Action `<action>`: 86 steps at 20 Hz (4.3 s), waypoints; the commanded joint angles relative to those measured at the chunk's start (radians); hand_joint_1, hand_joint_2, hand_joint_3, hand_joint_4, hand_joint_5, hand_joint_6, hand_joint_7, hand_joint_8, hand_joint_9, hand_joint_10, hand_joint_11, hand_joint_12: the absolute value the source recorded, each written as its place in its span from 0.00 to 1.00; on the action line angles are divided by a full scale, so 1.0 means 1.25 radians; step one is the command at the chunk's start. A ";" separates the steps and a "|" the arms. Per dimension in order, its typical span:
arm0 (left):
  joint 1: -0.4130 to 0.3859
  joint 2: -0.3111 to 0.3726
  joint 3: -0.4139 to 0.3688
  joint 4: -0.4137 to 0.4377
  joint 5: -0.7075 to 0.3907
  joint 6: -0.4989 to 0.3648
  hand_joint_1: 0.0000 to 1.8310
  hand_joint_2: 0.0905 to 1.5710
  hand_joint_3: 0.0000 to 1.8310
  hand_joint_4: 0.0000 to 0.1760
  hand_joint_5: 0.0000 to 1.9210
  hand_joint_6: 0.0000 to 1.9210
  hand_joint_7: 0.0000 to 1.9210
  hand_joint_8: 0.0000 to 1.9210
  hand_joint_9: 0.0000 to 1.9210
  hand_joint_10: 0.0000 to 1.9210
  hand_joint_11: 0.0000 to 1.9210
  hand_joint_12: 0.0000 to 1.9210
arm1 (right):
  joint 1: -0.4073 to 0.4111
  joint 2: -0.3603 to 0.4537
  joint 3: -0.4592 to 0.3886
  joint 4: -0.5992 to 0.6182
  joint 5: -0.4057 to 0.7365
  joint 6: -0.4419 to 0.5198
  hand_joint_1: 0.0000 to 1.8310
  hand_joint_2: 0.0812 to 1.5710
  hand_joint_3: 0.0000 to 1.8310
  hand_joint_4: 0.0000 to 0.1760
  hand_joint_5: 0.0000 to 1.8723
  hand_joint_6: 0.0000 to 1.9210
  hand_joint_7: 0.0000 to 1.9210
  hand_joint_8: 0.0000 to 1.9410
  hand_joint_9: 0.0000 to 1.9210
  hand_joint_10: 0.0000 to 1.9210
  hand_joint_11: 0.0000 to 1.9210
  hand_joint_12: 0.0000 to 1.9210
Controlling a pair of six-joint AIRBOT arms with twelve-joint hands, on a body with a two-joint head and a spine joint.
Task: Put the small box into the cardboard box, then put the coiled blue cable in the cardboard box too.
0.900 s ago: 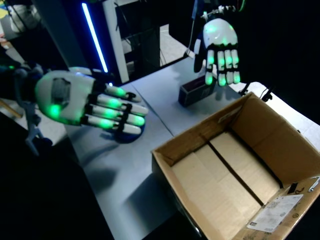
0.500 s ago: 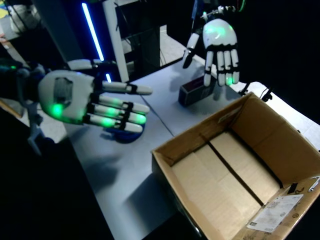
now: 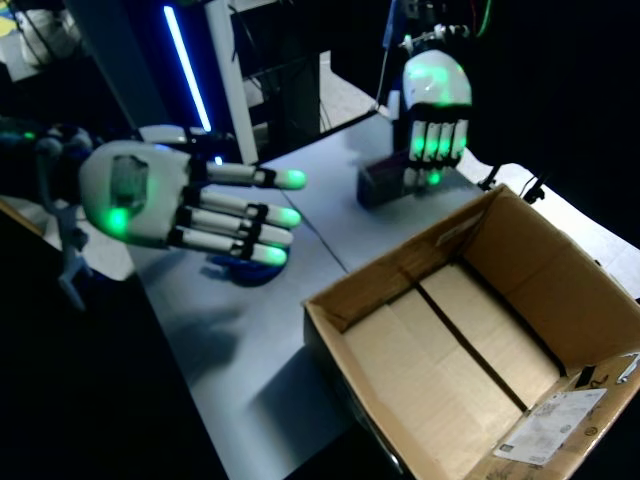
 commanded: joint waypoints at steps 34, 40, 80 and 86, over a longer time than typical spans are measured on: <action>-0.487 -0.229 0.366 0.000 0.077 -0.081 0.43 0.58 0.00 1.00 0.10 0.00 0.09 0.00 0.10 0.00 0.00 0.32 | 0.013 -0.042 0.033 0.012 0.093 0.004 0.23 0.66 0.00 1.00 0.02 0.00 0.00 0.00 0.00 0.00 0.00 0.00; -0.359 -0.090 0.227 0.041 -0.011 -0.080 0.32 0.56 0.00 1.00 0.05 0.00 0.04 0.00 0.04 0.00 0.00 0.16 | 0.012 -0.047 0.032 0.015 0.093 0.009 0.34 0.53 0.00 1.00 0.01 0.00 0.00 0.00 0.00 0.00 0.00 0.00; -0.009 0.048 0.025 -0.036 -0.216 -0.125 0.31 0.47 0.00 1.00 0.00 0.00 0.00 0.00 0.00 0.00 0.00 0.00 | 0.005 -0.151 0.120 -0.038 -0.171 0.011 0.63 0.64 0.00 0.00 0.40 0.01 0.09 0.76 0.16 0.97 0.21 0.99; -0.007 0.047 0.026 -0.036 -0.216 -0.132 0.31 0.48 0.00 1.00 0.00 0.00 0.00 0.00 0.00 0.00 0.00 0.00 | 0.005 -0.156 0.128 -0.035 -0.170 0.011 0.76 0.73 0.00 0.00 0.40 0.74 0.33 1.00 0.46 1.00 0.51 1.00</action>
